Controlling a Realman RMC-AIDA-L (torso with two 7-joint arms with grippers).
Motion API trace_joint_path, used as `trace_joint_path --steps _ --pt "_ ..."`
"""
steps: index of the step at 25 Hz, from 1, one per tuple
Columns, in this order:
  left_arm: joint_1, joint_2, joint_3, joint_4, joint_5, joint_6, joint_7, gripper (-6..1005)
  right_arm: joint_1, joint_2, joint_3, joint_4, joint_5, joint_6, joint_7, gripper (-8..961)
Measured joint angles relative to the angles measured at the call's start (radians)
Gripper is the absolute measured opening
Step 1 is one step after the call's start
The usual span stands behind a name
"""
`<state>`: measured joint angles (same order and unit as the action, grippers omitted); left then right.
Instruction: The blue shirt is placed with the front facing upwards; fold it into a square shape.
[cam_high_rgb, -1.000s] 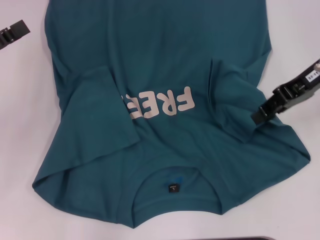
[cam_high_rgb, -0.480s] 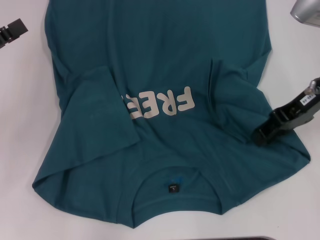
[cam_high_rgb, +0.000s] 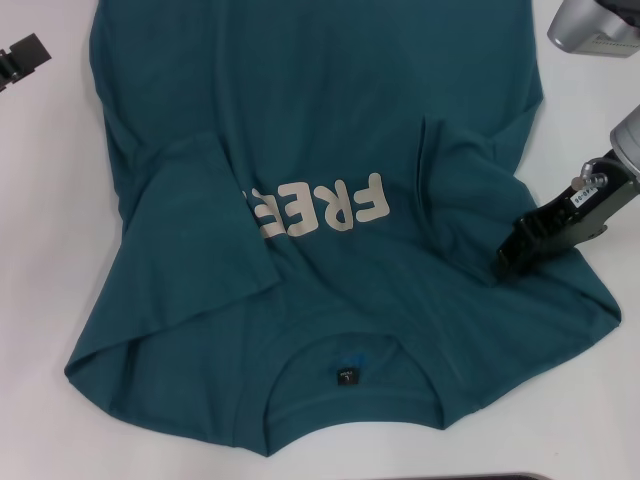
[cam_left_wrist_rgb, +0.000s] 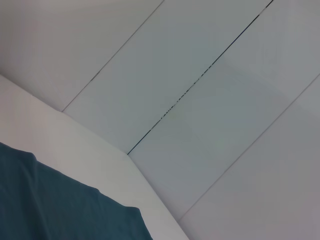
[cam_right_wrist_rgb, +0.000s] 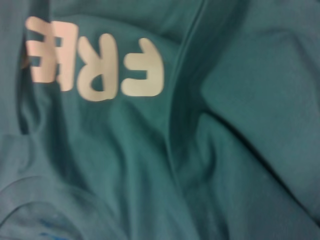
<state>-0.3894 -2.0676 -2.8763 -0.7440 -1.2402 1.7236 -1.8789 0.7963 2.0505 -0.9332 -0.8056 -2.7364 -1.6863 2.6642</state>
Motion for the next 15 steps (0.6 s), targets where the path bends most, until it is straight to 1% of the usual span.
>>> trace_joint_path --steps 4,10,15 --pt "0.001 -0.001 0.0 0.0 0.0 -0.002 0.0 764 0.001 0.003 -0.008 0.0 -0.009 0.012 0.01 331" --pt "0.001 -0.002 0.0 0.0 0.0 -0.004 0.004 764 -0.008 -0.005 -0.002 -0.039 -0.009 0.026 0.042 331" --pt "0.002 -0.003 0.0 0.0 0.0 -0.006 0.005 764 -0.01 0.0 0.002 -0.074 -0.004 0.034 0.061 332"
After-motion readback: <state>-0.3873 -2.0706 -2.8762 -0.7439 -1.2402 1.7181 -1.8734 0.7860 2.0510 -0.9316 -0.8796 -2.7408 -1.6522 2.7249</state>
